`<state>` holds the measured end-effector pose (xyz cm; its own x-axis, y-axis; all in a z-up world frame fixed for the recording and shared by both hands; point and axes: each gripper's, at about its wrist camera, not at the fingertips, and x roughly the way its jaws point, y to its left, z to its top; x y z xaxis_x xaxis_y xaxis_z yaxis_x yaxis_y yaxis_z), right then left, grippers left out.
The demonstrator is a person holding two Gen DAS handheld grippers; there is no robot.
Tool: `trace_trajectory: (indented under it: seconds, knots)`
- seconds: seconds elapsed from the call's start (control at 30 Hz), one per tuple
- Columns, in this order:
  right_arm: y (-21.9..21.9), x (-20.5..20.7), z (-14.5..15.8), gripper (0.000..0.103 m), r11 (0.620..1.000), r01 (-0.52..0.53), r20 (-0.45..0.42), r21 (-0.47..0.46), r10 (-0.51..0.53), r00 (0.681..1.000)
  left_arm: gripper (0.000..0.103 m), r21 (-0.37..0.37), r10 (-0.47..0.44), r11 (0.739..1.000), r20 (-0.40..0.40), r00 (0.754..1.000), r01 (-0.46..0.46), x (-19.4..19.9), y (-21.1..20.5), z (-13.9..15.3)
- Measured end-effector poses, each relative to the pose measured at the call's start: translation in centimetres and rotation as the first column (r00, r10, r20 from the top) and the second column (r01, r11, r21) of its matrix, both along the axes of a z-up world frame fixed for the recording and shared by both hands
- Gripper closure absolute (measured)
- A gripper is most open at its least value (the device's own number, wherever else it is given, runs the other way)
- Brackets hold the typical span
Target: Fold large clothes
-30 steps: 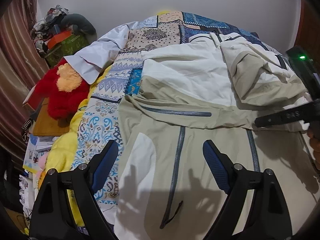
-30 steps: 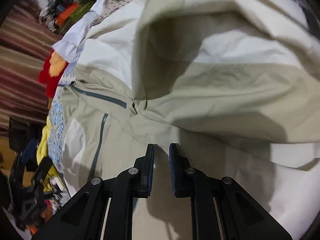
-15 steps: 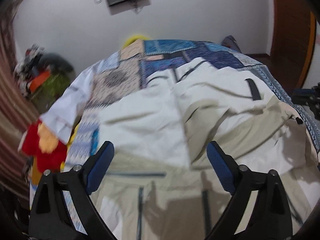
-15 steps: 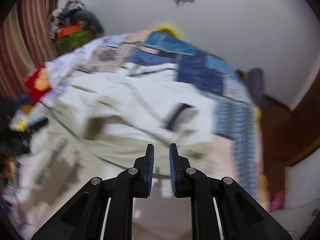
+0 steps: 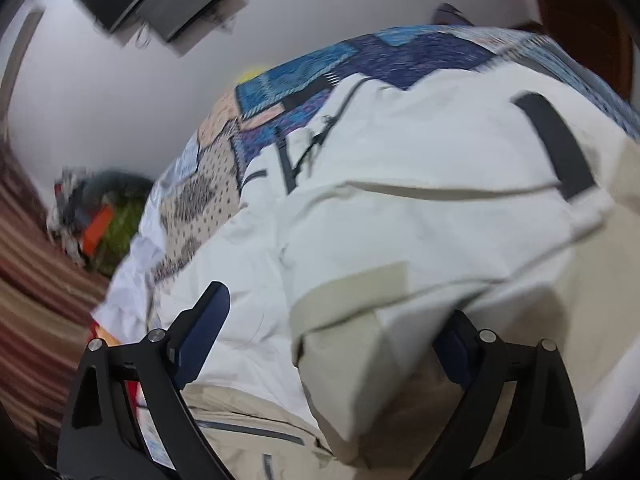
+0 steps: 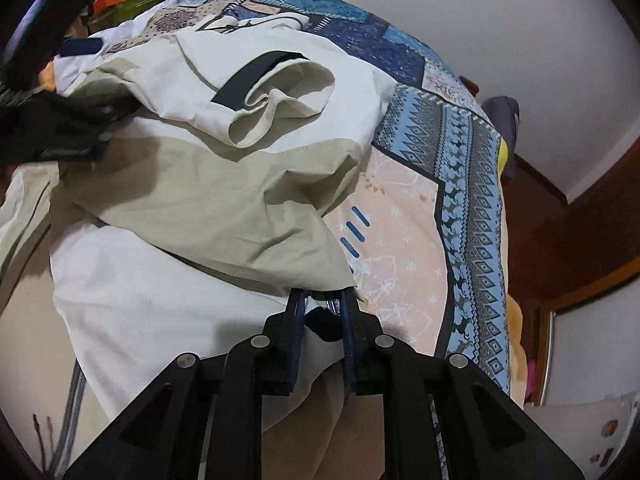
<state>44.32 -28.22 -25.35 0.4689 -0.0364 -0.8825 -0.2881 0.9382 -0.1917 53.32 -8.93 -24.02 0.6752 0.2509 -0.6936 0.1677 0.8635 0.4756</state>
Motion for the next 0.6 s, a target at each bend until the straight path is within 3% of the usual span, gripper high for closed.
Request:
trace_trajectory:
  seconds: [0.1,0.23,0.33,0.43,0.53,0.6]
  knots:
    - [-0.1,-0.7,-0.2,0.089,0.999,-0.035,0.03,-0.007,0.035,0.999,0.008,-0.1,0.097,0.99,0.015,0.995,-0.096,0.6,3.2,1.0]
    - [-0.9,-1.0,-0.4,0.089,0.998,-0.042,0.061,0.041,0.04,0.997,0.008,-0.13,0.202,0.971,0.019,0.979,-0.198,0.5,8.0,1.2]
    - [-1.6,-0.8,0.2,0.089,0.995,-0.005,0.034,0.097,0.002,0.999,0.008,-0.187,0.261,0.945,-0.067,0.963,-0.27,0.0,12.4,0.0]
    - [-2.4,-1.2,2.3,0.089,0.979,0.014,0.023,0.202,-0.02,1.0,0.008,-0.246,0.246,0.928,-0.159,0.956,-0.28,-1.1,14.9,-1.3]
    - [-3.2,-1.7,5.3,0.089,0.949,-0.006,0.067,0.316,-0.016,0.998,0.009,-0.239,0.194,0.942,-0.179,0.965,-0.233,-3.2,14.7,-1.9]
    - [-2.8,-1.4,6.8,0.089,0.951,0.004,0.094,0.309,-0.035,0.995,0.009,-0.224,0.144,0.958,-0.156,0.977,-0.177,-4.9,13.8,-1.3]
